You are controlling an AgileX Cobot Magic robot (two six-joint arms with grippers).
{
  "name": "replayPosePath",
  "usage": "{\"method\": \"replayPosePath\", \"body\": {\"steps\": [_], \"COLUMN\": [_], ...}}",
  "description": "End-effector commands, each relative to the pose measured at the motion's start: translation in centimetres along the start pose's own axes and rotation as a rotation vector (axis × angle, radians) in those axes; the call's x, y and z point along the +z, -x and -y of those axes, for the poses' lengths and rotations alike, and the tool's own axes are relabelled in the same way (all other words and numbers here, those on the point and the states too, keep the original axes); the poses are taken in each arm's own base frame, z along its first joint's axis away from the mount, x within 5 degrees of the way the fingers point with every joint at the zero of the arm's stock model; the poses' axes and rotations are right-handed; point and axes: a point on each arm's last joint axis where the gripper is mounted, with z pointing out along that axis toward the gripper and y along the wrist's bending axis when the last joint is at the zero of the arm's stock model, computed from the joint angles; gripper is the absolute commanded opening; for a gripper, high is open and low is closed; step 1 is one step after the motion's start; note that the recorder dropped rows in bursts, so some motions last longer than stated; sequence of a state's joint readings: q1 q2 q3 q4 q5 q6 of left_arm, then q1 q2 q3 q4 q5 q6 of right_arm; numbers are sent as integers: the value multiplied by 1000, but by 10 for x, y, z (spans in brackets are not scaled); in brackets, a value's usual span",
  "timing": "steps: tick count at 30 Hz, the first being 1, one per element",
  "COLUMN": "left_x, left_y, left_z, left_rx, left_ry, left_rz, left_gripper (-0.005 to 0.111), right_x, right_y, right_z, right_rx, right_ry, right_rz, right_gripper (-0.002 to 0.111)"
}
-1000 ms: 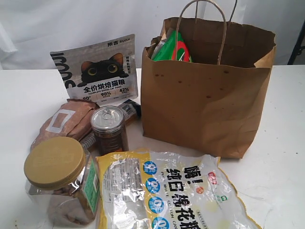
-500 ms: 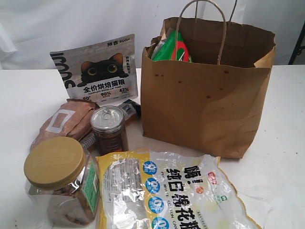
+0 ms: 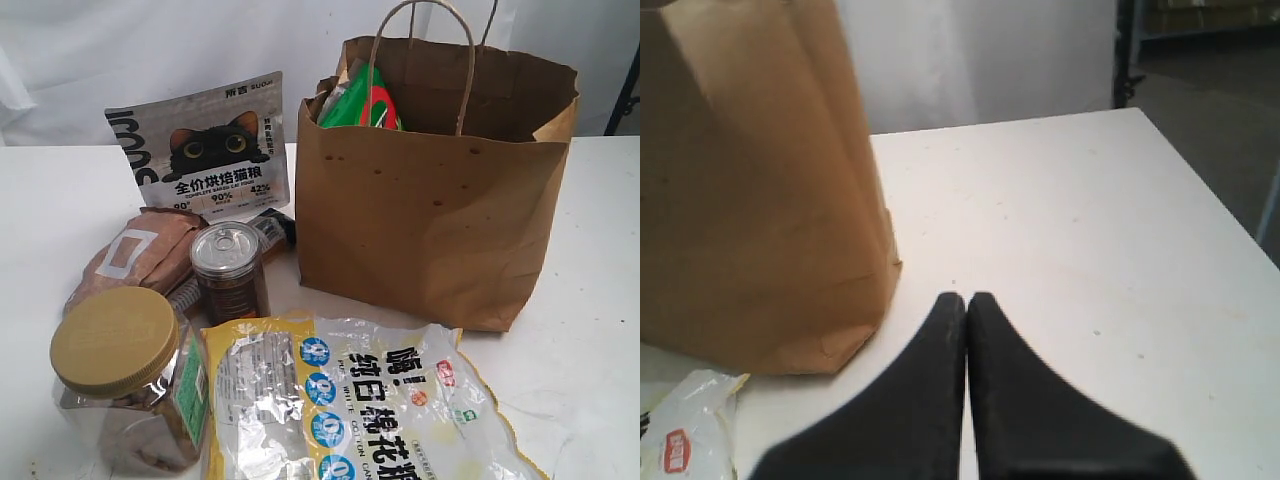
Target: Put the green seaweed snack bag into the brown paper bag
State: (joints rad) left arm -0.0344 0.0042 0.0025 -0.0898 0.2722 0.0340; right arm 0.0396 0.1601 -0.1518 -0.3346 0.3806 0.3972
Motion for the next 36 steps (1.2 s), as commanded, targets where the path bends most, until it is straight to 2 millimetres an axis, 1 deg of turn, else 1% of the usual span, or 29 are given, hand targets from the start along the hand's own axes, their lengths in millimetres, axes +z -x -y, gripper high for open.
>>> {"method": "replayPosePath", "body": {"steps": [1, 9, 15, 22, 26, 29, 36], "left_x": [-1, -1, -1, -1, -1, -1, -1], "left_y": [2, 2, 2, 2, 2, 2, 2], "left_z": [0, 0, 0, 0, 0, 0, 0], "left_rx": [3, 3, 5, 5, 3, 3, 4], "left_ry": [-3, -3, -3, -3, -3, -3, -3], "left_rz": [12, 12, 12, 12, 12, 12, 12], "left_gripper": [0, 0, 0, 0, 0, 0, 0], "right_x": [-2, 2, 3, 2, 4, 3, 3], "right_y": [-2, -22, -33, -34, -42, -40, -40], "right_z": [-8, -6, -3, -1, -1, -2, -2], "right_rx": [-140, -132, -66, -62, -58, -41, -37], "right_ry": [92, 67, 28, 11, 13, 21, 23], "right_rz": [26, 0, -10, 3, 3, 31, 33], "right_gripper": [0, 0, 0, 0, 0, 0, 0]}}
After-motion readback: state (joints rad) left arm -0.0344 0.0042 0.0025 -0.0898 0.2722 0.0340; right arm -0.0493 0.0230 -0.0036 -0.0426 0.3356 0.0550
